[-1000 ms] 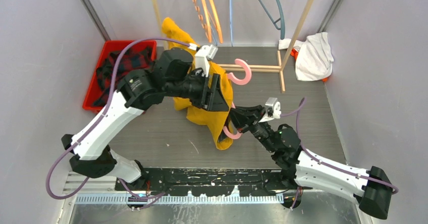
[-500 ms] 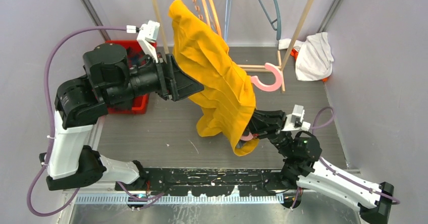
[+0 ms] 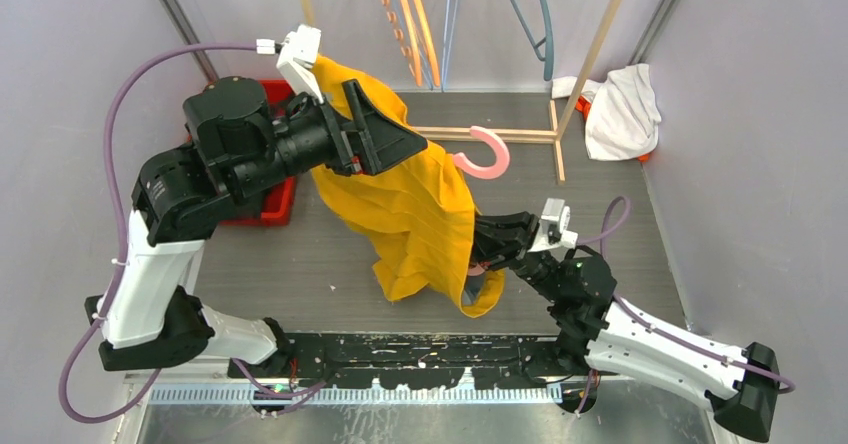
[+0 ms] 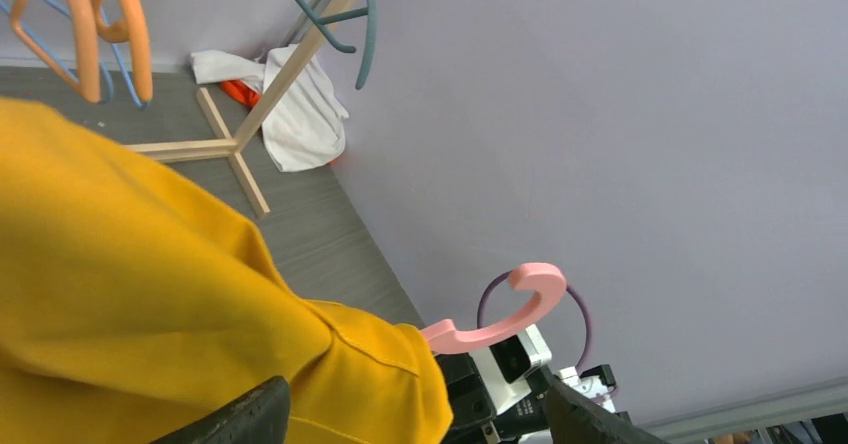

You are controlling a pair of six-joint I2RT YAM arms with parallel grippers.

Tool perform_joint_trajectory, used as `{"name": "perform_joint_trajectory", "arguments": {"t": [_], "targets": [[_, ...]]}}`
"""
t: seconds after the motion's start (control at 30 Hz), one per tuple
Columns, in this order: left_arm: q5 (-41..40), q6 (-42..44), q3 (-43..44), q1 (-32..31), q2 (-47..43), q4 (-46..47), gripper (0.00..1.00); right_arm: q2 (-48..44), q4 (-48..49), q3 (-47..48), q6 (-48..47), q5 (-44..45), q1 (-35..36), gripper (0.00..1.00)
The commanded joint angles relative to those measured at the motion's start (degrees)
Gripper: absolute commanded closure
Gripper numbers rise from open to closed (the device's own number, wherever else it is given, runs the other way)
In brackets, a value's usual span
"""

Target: Place the skirt on the hanger

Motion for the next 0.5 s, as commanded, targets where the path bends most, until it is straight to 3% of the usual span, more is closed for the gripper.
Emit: {"name": "perform_joint_trajectory", "arguments": {"t": [0.0,0.47], "targets": [[-6.47,-0.45,-0.58,-0.10,-2.51,4.10,0.06,0.78,10.45,2.20,-2.46,-0.78,0.18,0.99],[-18.27,2.79,-5.69,-0.08,-3.55,-7.32,0.01,5.28,13.00,2.15,-3.58,0.71,0.16,0.99]]}}
